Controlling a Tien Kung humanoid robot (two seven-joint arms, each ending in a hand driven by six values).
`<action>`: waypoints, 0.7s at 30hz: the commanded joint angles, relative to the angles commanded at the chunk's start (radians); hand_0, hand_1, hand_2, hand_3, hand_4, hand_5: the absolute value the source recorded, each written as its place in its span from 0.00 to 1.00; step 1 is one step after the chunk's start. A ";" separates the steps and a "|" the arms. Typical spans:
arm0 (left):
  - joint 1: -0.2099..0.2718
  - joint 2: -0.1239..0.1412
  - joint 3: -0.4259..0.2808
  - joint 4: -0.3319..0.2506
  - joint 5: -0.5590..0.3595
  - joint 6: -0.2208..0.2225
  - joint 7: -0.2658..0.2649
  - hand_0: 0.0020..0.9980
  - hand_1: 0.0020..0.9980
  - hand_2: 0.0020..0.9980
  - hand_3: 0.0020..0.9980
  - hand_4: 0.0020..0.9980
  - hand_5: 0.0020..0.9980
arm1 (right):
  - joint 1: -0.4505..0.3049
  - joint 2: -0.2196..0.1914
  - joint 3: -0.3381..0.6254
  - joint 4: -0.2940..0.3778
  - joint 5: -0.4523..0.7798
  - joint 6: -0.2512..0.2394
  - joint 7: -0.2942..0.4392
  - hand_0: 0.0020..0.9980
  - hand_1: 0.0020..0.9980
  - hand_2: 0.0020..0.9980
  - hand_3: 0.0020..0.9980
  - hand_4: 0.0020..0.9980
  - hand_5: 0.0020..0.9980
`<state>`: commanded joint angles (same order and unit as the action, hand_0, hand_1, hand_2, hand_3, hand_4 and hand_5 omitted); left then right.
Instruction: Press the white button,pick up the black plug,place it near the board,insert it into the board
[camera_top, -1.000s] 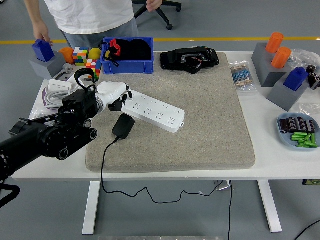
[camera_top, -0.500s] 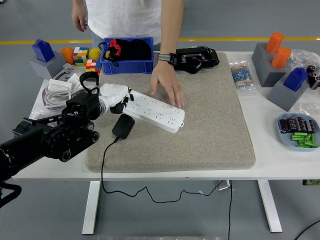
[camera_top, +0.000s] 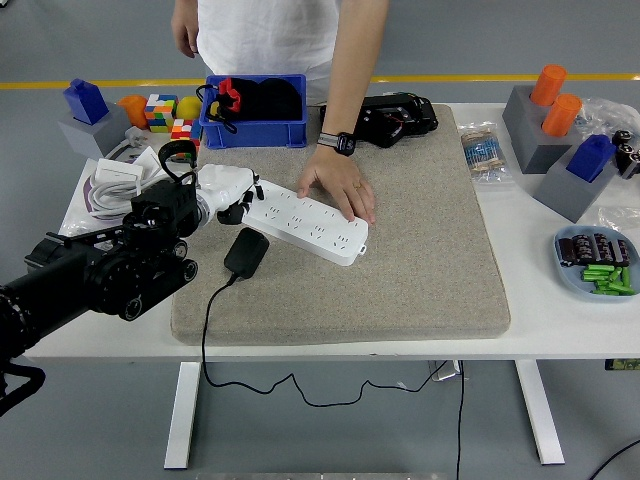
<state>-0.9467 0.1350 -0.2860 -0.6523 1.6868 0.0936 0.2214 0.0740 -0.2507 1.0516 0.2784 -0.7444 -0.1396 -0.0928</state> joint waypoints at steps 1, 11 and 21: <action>0.000 -0.001 0.001 0.005 -0.001 0.001 0.000 0.01 0.01 0.11 0.67 0.04 0.00 | 0.000 0.000 0.000 0.000 0.000 0.000 0.000 0.62 0.56 0.60 0.54 0.65 0.32; 0.003 -0.013 0.026 0.023 -0.014 0.003 -0.003 0.01 0.01 0.11 0.67 0.06 0.00 | 0.001 -0.002 -0.003 0.000 0.002 0.000 0.000 0.62 0.56 0.60 0.54 0.65 0.33; 0.011 0.007 -0.069 -0.050 0.042 0.030 -0.020 0.01 0.01 0.11 0.67 0.07 0.00 | -0.003 -0.001 0.004 -0.001 0.000 -0.001 0.000 0.62 0.56 0.60 0.54 0.65 0.33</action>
<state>-0.9360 0.1422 -0.3554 -0.7024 1.7283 0.1236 0.2011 0.0714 -0.2517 1.0553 0.2778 -0.7446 -0.1404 -0.0932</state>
